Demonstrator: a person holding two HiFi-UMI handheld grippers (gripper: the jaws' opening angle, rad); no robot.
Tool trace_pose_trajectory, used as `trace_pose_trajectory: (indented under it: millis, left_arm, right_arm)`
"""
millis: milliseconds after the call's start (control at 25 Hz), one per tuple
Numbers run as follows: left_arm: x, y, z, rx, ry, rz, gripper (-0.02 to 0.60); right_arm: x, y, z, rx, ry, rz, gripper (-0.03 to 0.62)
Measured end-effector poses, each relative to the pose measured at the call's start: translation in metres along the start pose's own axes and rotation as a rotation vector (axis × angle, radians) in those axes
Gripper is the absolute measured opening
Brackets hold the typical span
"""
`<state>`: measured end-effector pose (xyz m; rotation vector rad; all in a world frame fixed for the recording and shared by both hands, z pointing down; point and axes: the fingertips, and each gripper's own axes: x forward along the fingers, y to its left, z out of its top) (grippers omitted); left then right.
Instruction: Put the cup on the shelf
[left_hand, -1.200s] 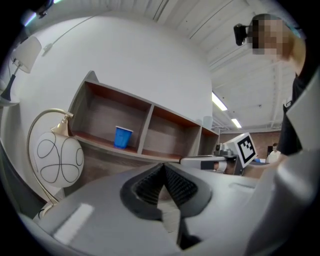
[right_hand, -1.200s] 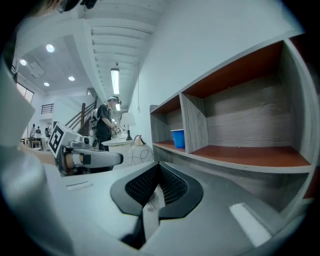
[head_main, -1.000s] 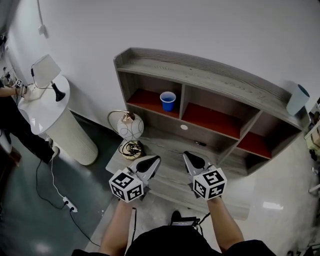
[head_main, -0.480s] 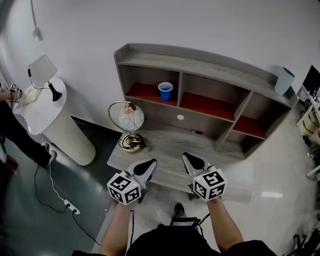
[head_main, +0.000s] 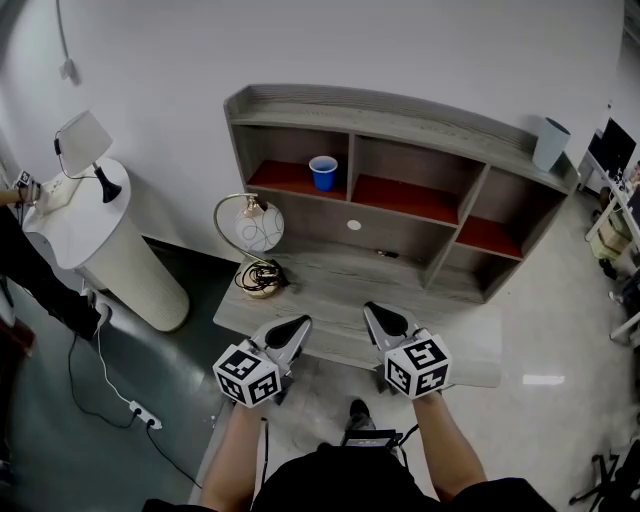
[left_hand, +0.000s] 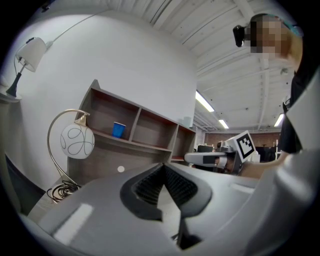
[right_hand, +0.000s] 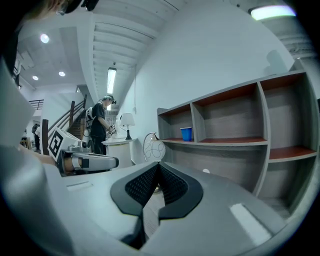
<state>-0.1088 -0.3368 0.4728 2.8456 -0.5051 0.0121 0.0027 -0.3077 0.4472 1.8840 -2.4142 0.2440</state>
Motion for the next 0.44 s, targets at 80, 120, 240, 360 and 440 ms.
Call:
trace_pose_trajectory:
  millis: [80, 120, 240, 360, 440]
  left_arm:
    - [-0.0008, -0.002, 0.0001, 0.004, 0.0, -0.003, 0.0]
    - [-0.001, -0.0028, 0.0003, 0.007, 0.0, -0.005, 0.0]
    - [-0.0015, -0.0053, 0.0016, 0.011, -0.003, -0.014, 0.0]
    - [-0.0018, -0.0058, 0.0024, 0.013, -0.003, -0.014, 0.0]
    - [-0.002, -0.0062, 0.0029, 0.013, -0.004, -0.013, 0.0]
  right_arm:
    - [-0.0029, 0.0009, 0.0001, -0.001, -0.001, -0.006, 0.011]
    - [-0.004, 0.0012, 0.0004, -0.001, -0.002, -0.008, 0.011]
    - [-0.0063, 0.0023, 0.0009, -0.003, -0.004, -0.01, 0.011]
    - [-0.0081, 0.0024, 0.0011, -0.004, -0.006, -0.012, 0.011]
    - [-0.0093, 0.0021, 0.0014, -0.004, -0.007, -0.013, 0.011]
